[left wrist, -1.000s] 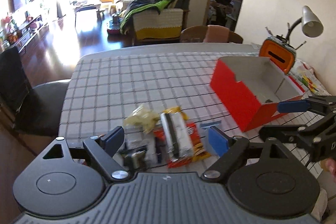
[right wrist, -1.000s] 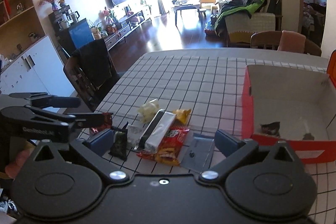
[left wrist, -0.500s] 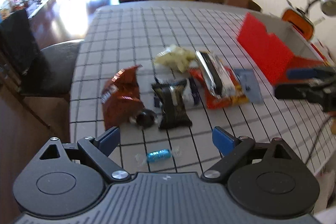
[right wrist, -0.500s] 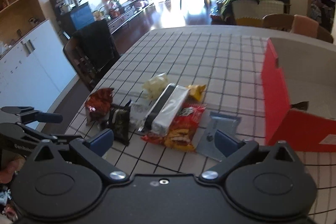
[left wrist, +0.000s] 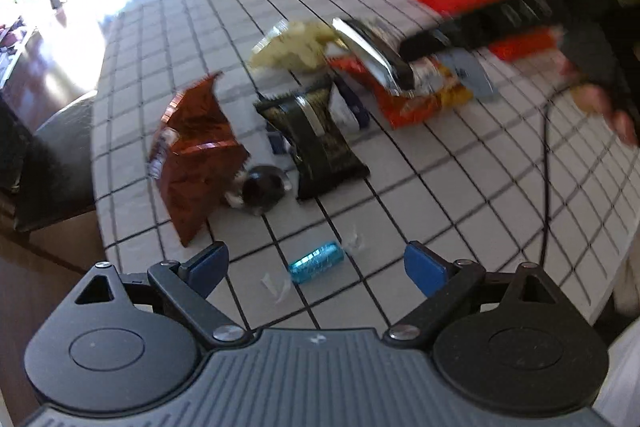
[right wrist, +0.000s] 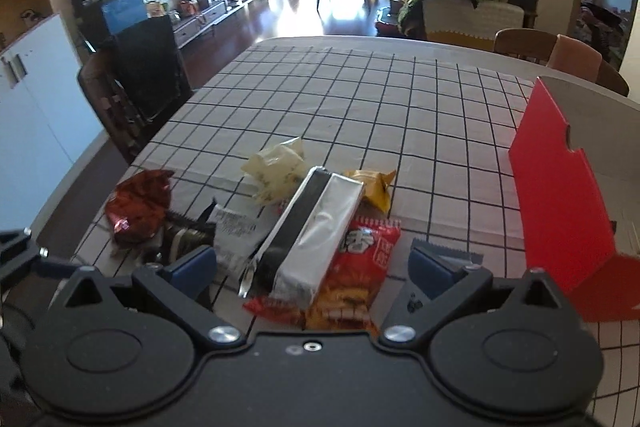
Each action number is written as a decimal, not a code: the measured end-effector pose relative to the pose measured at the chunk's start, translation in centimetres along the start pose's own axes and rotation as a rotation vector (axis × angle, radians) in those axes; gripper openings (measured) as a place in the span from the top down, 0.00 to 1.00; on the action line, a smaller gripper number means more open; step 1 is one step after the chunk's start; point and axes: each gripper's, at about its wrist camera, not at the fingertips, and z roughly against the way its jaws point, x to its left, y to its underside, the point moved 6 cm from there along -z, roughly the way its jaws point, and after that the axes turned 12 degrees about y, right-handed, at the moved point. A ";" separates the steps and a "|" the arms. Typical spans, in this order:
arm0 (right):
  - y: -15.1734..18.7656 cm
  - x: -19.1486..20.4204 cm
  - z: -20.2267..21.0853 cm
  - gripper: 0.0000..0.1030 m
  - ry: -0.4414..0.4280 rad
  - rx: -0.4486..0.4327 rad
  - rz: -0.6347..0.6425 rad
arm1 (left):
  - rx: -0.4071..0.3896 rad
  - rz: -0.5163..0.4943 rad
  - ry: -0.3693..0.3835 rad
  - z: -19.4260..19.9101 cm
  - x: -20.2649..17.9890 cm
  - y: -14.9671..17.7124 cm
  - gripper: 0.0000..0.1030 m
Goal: Organize snacks
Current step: 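Withdraw both tools from the box back toward the snack pile, then grasp the blue candy with the left tool while the right tool grasps the silver bar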
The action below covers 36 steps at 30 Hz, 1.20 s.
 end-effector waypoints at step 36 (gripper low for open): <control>-0.6 -0.5 -2.8 0.60 -0.003 0.075 -0.059 | 0.043 0.134 0.027 -1.1 -0.5 1.0 0.88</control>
